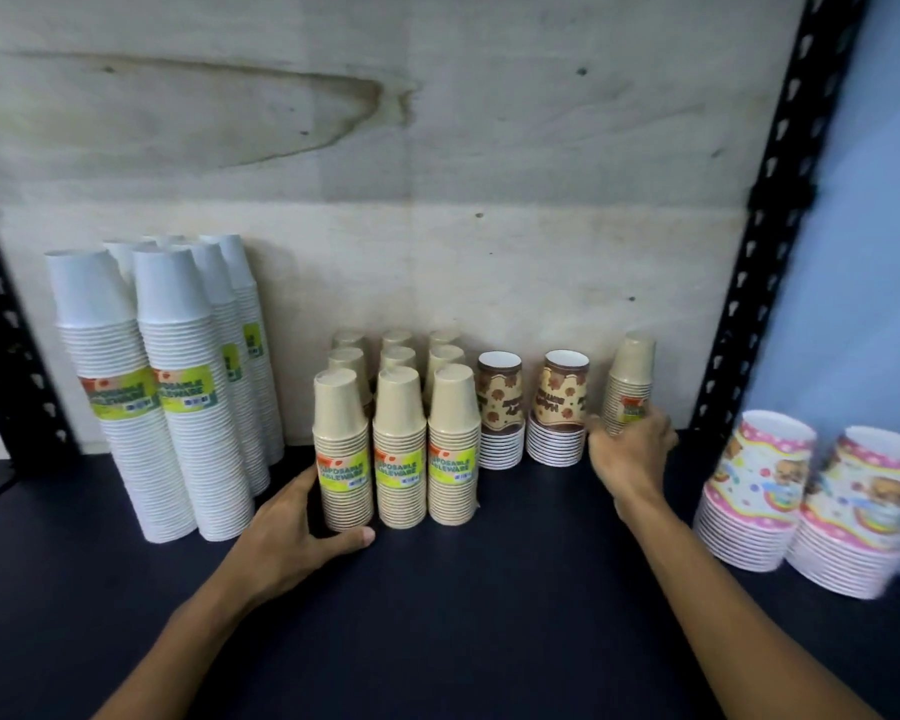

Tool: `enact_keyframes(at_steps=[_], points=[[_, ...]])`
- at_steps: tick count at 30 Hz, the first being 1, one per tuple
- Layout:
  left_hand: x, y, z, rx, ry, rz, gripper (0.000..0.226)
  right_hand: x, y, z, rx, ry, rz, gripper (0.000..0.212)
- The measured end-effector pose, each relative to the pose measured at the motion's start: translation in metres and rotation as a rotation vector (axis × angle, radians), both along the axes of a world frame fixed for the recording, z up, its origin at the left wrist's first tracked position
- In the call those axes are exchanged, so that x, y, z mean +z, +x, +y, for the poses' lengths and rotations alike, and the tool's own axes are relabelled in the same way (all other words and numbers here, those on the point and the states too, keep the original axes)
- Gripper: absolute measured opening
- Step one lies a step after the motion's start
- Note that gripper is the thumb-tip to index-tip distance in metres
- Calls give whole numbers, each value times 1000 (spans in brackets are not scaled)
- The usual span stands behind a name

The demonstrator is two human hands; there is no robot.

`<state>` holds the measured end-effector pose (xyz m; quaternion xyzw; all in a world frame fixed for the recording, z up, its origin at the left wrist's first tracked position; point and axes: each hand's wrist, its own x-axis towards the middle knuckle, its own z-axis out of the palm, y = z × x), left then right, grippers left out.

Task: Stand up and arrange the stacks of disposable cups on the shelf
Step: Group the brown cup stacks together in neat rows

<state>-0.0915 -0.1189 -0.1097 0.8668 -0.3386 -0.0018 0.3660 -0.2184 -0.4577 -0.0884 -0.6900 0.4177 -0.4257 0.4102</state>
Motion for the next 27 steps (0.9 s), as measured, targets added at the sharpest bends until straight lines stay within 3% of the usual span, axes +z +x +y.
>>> enact_keyframes(at_steps=[4,8,15,21,27], points=[[-3,-2,7,10,5,-5,104,-11,5,-30,-1,50,86,93],[-7,-5,13,33,21,-33,100,-21,6,-36,24,13,119,65],[-6,-15,15,70,36,-86,79,-28,-3,-29,27,-54,173,62],[-5,-19,17,74,62,-92,75,-23,-37,21,185,-133,316,64],[-6,-20,18,74,64,-77,76,-14,-70,96,394,-168,313,65]])
